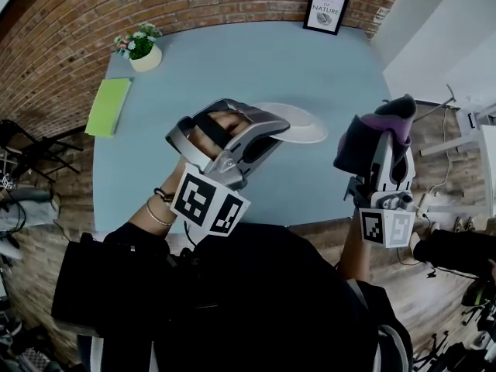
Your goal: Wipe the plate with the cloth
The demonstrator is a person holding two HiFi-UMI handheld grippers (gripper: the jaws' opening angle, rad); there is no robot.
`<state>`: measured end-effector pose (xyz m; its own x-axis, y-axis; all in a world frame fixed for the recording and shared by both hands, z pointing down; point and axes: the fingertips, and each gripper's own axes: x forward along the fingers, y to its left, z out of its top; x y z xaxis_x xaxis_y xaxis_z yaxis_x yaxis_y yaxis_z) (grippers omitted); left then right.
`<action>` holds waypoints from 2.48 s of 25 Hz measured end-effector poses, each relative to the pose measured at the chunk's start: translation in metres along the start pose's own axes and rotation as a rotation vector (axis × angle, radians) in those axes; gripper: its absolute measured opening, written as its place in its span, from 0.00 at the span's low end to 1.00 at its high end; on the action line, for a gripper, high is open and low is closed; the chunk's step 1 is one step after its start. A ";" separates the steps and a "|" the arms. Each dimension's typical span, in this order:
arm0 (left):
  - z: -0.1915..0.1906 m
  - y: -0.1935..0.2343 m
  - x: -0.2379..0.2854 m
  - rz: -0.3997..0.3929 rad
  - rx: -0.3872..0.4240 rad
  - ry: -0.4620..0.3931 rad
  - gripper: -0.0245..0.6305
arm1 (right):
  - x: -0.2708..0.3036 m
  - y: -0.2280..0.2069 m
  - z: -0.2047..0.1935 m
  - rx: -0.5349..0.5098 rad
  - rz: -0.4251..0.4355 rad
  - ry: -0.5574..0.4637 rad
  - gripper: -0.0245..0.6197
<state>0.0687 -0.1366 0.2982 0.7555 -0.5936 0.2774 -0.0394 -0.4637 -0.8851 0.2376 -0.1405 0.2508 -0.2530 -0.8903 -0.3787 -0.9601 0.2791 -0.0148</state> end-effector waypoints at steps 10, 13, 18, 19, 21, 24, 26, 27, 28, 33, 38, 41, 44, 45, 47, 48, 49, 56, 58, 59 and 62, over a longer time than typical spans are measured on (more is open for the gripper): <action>-0.004 -0.021 0.007 -0.050 0.238 0.035 0.07 | 0.002 0.007 0.014 0.030 0.051 -0.023 0.10; -0.007 -0.024 0.009 -0.055 0.271 0.041 0.07 | 0.005 0.017 0.018 0.043 0.098 -0.021 0.10; -0.012 -0.025 0.013 -0.069 0.319 0.049 0.07 | 0.013 0.048 0.023 0.084 0.216 -0.016 0.10; -0.013 -0.025 0.013 -0.071 0.323 0.050 0.07 | 0.015 0.056 0.022 0.089 0.242 -0.010 0.10; -0.014 -0.024 0.016 -0.070 0.321 0.052 0.07 | 0.018 0.070 0.021 0.102 0.291 0.005 0.10; -0.015 -0.022 0.021 -0.067 0.317 0.055 0.07 | 0.025 0.091 0.022 0.186 0.368 0.027 0.10; -0.015 -0.022 0.022 -0.068 0.320 0.056 0.07 | 0.027 0.106 0.023 0.233 0.431 0.043 0.10; -0.016 -0.022 0.022 -0.068 0.323 0.055 0.07 | 0.028 0.113 0.022 0.233 0.457 0.052 0.10; -0.015 -0.022 0.022 -0.068 0.327 0.054 0.07 | 0.028 0.119 0.019 0.226 0.476 0.064 0.10; -0.013 -0.022 0.024 -0.058 0.373 0.056 0.07 | 0.031 0.139 -0.001 0.207 0.527 0.142 0.10; -0.008 -0.018 0.026 -0.046 0.407 0.048 0.07 | 0.035 0.146 -0.015 0.127 0.531 0.207 0.10; -0.003 -0.016 0.028 -0.039 0.426 0.037 0.07 | 0.037 0.142 -0.017 0.127 0.513 0.219 0.10; 0.000 -0.015 0.030 -0.029 0.425 0.034 0.07 | 0.037 0.131 -0.024 0.090 0.482 0.247 0.10; 0.001 -0.014 0.030 -0.025 0.428 0.035 0.07 | 0.037 0.128 -0.027 0.078 0.474 0.258 0.10; 0.003 -0.012 0.031 -0.021 0.436 0.036 0.07 | 0.037 0.122 -0.029 0.069 0.459 0.268 0.10; 0.003 -0.012 0.031 -0.019 0.439 0.036 0.07 | 0.037 0.119 -0.032 0.060 0.449 0.276 0.10; 0.003 -0.011 0.030 -0.019 0.441 0.035 0.07 | 0.037 0.116 -0.036 0.051 0.437 0.287 0.10; 0.004 -0.013 0.026 -0.020 0.445 0.031 0.07 | 0.035 0.097 -0.052 0.041 0.376 0.328 0.10; 0.005 -0.012 0.026 -0.019 0.446 0.028 0.07 | 0.034 0.091 -0.054 0.038 0.362 0.336 0.10; 0.005 -0.012 0.025 -0.019 0.447 0.026 0.07 | 0.034 0.089 -0.056 0.037 0.355 0.341 0.10; 0.006 -0.012 0.023 -0.017 0.451 0.019 0.07 | 0.034 0.083 -0.063 0.034 0.335 0.356 0.10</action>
<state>0.0903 -0.1404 0.3130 0.7415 -0.6021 0.2961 0.2646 -0.1431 -0.9537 0.1419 -0.1699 0.2950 -0.5782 -0.8154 -0.0282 -0.8159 0.5778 0.0210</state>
